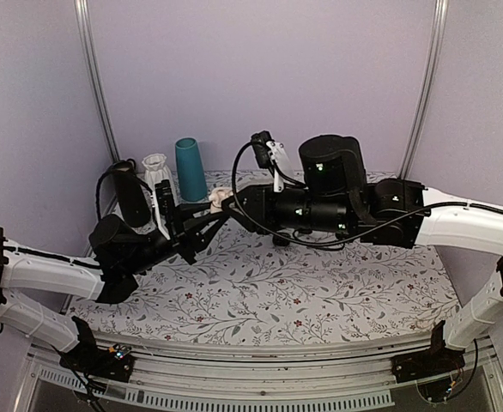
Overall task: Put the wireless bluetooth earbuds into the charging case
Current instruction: Adjust the left earbud in the left side groove of the charging case.
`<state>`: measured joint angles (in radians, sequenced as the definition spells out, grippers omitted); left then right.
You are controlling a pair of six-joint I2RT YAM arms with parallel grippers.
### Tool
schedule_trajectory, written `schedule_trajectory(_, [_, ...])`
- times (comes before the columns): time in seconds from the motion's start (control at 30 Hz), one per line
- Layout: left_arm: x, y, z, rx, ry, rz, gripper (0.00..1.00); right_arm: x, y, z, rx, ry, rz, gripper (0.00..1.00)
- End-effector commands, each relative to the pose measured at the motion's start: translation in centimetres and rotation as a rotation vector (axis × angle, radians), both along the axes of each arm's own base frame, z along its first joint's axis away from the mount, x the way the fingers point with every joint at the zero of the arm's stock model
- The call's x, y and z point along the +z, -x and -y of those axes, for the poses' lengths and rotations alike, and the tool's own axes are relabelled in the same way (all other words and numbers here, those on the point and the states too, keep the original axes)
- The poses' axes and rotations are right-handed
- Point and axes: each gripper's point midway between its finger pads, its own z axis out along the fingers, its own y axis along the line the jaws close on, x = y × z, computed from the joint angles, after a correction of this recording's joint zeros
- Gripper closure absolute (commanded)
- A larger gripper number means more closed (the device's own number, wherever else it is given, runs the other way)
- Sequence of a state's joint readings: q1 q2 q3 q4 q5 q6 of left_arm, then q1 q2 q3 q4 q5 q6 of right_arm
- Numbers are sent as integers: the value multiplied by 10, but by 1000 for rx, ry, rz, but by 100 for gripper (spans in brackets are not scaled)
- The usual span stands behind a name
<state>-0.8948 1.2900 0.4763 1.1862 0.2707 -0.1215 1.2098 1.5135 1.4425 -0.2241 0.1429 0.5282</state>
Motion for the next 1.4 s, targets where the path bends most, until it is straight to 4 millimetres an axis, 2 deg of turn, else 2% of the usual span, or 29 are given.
schedule_trajectory(0.0, [31, 22, -4, -26, 48, 152, 100, 7, -13, 13, -52, 18, -20, 68])
schedule_trajectory(0.17, [19, 22, 1, -20, -5, 171, 100, 12, -13, 11, -45, 23, -16, 77])
schedule_trajectory(0.27, [13, 22, 3, -21, -26, 177, 100, 16, -12, 8, -31, 19, -11, 79])
schedule_trajectory(0.63, [-5, 6, 4, 48, -75, 136, 100, 29, 0, -3, 19, 40, 46, 79])
schedule_trajectory(0.83, [-9, -4, 5, 85, -91, 98, 100, 19, -14, 1, -76, 148, 31, 65])
schedule_trajectory(0.97, [-12, -10, 4, 113, -100, 82, 100, 10, -25, 8, -155, 228, 15, 51])
schedule_trajectory(1.07, [-14, -13, 5, 124, -107, 73, 100, 2, -30, 10, -181, 258, 3, 35])
schedule_trajectory(1.17, [-18, -15, 7, 125, -111, 62, 100, -3, -35, 9, -192, 267, -21, 25])
schedule_trajectory(1.37, [-21, -19, 11, 130, -117, 49, 100, -4, -44, 8, -211, 252, -44, 14])
